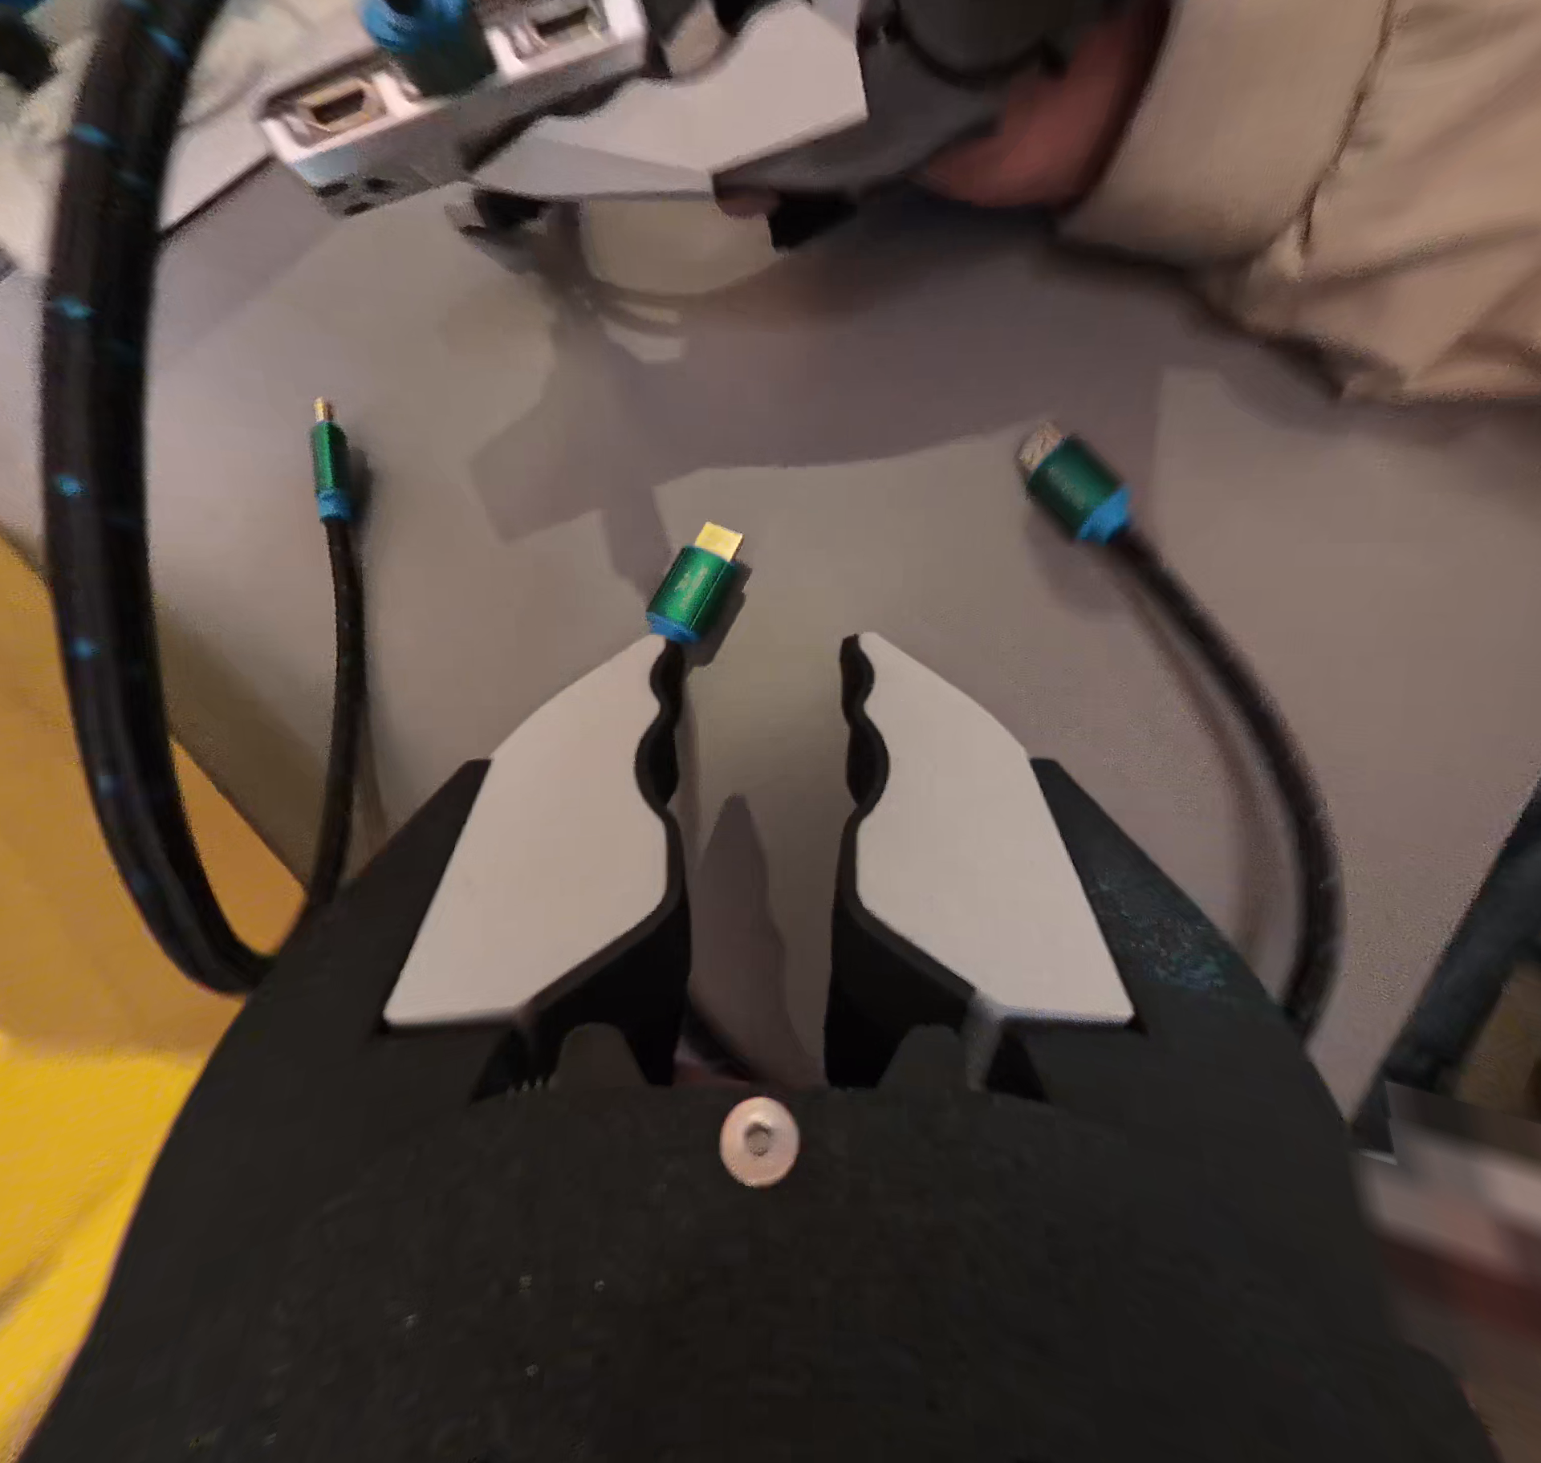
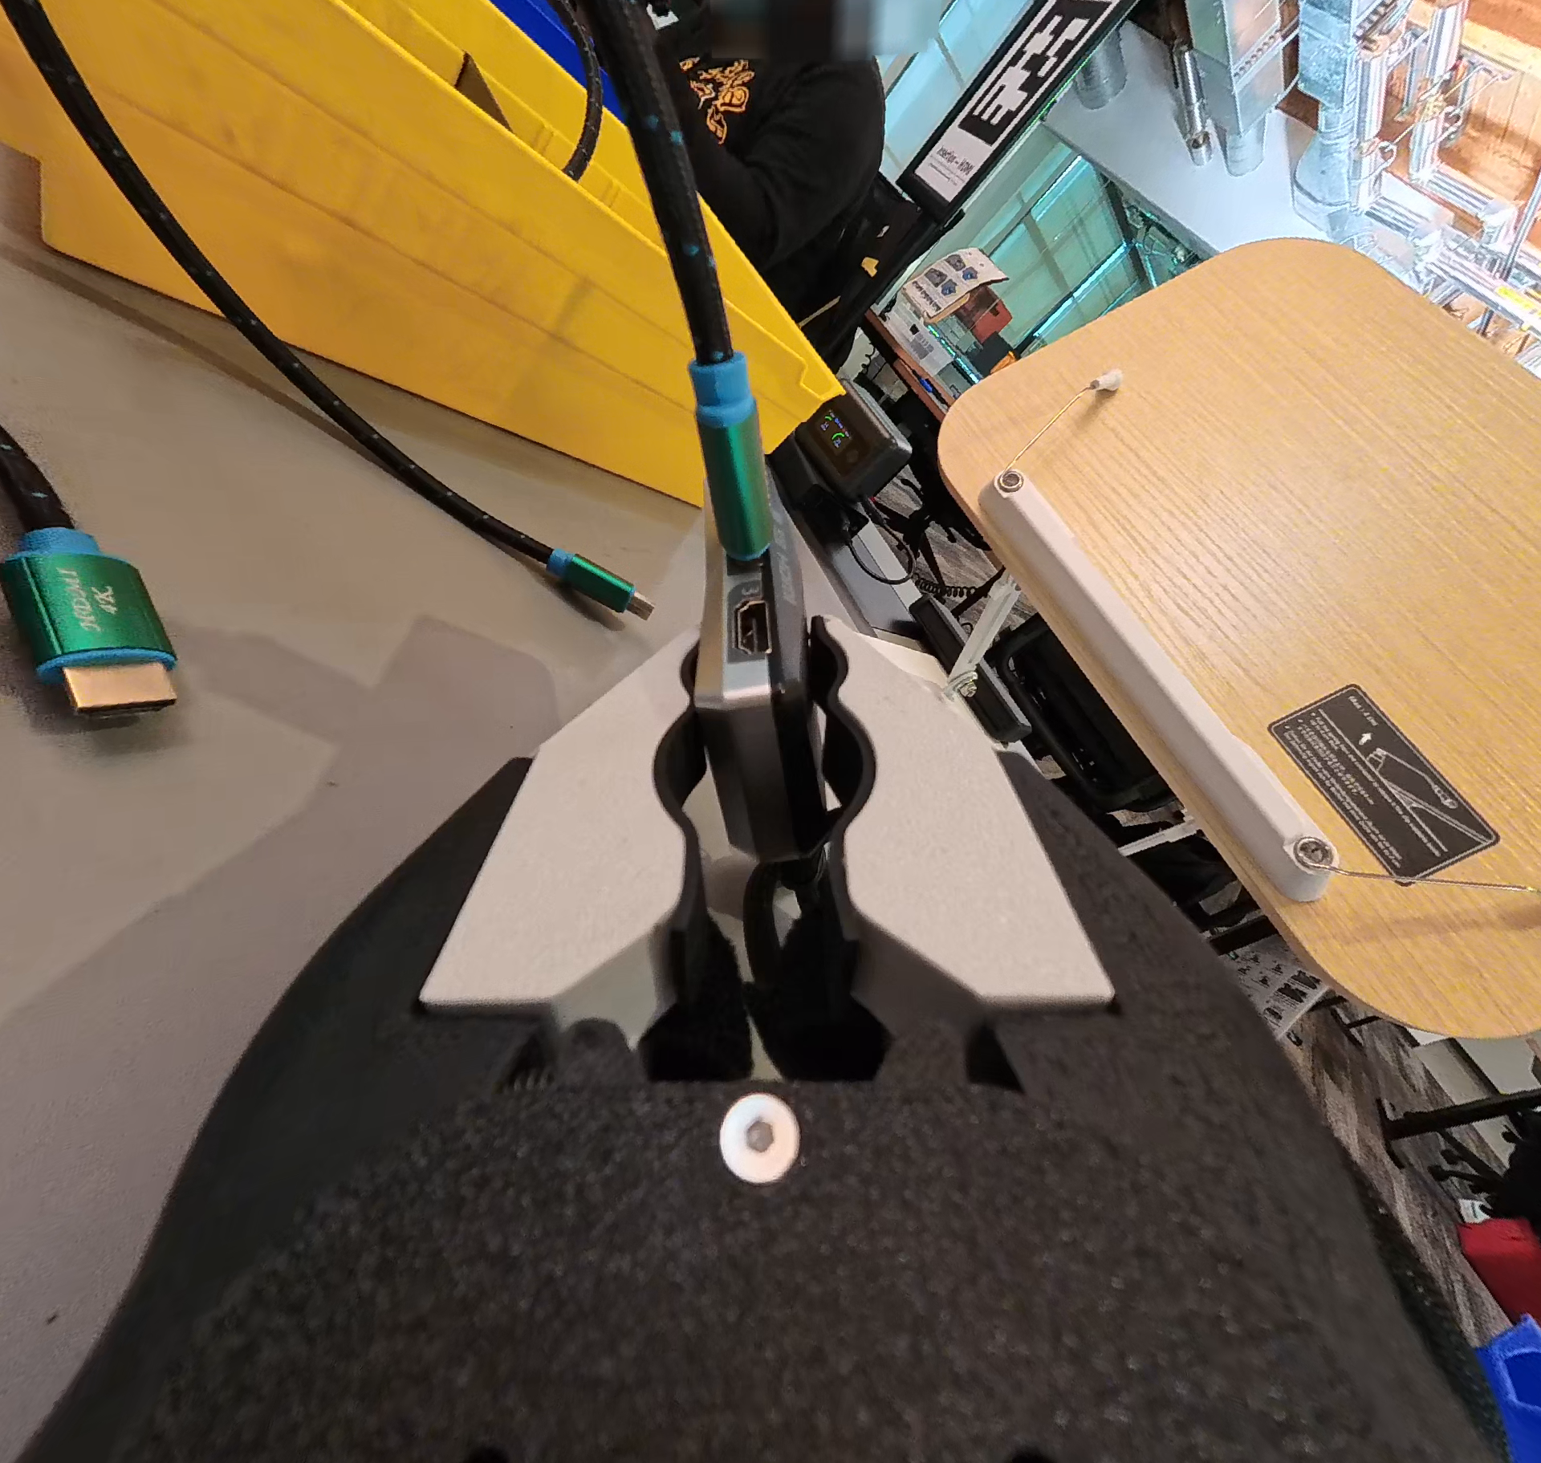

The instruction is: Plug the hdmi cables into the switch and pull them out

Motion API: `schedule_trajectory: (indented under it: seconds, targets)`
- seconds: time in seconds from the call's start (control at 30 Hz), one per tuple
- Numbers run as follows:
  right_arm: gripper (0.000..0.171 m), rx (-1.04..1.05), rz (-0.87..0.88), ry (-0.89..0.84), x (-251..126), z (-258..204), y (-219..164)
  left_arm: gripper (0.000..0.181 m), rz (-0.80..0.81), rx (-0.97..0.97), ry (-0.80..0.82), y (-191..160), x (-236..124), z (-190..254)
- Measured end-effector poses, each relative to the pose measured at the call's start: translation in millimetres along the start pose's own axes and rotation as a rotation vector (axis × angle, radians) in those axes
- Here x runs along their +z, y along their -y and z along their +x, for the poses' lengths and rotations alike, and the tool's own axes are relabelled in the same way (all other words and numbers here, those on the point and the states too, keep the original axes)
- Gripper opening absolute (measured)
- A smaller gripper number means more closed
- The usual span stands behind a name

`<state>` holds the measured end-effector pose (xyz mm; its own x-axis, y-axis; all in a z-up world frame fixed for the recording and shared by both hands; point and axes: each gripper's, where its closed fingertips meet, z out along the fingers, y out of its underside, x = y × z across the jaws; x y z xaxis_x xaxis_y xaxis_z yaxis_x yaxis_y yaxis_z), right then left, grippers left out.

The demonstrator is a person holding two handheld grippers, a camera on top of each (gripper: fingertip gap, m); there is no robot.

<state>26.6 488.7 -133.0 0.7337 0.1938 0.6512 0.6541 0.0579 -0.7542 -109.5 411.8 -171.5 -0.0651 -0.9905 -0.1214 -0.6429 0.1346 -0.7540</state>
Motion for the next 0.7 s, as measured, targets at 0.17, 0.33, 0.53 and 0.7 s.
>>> schedule_trajectory:
  seconds: [0.17,0.33,0.53,0.7]
  targets:
    - [0.021,-0.007,0.0,0.004,-0.5,-1.1,0.4,0.036,0.009,0.078,-0.135,-15.3,11.0,-26.3]
    - [0.021,0.0,0.005,0.003,-0.3,0.0,1.0,0.035,0.037,0.124,-0.134,-19.6,26.9,-35.3]
    - [0.021,0.026,0.036,0.017,-3.5,0.1,6.5,0.02,0.014,0.192,-0.171,-27.4,34.7,-22.6]
    - [0.02,0.031,0.069,0.032,-6.7,-1.9,12.7,0.028,-0.019,0.072,-0.179,-29.8,37.2,-30.7]
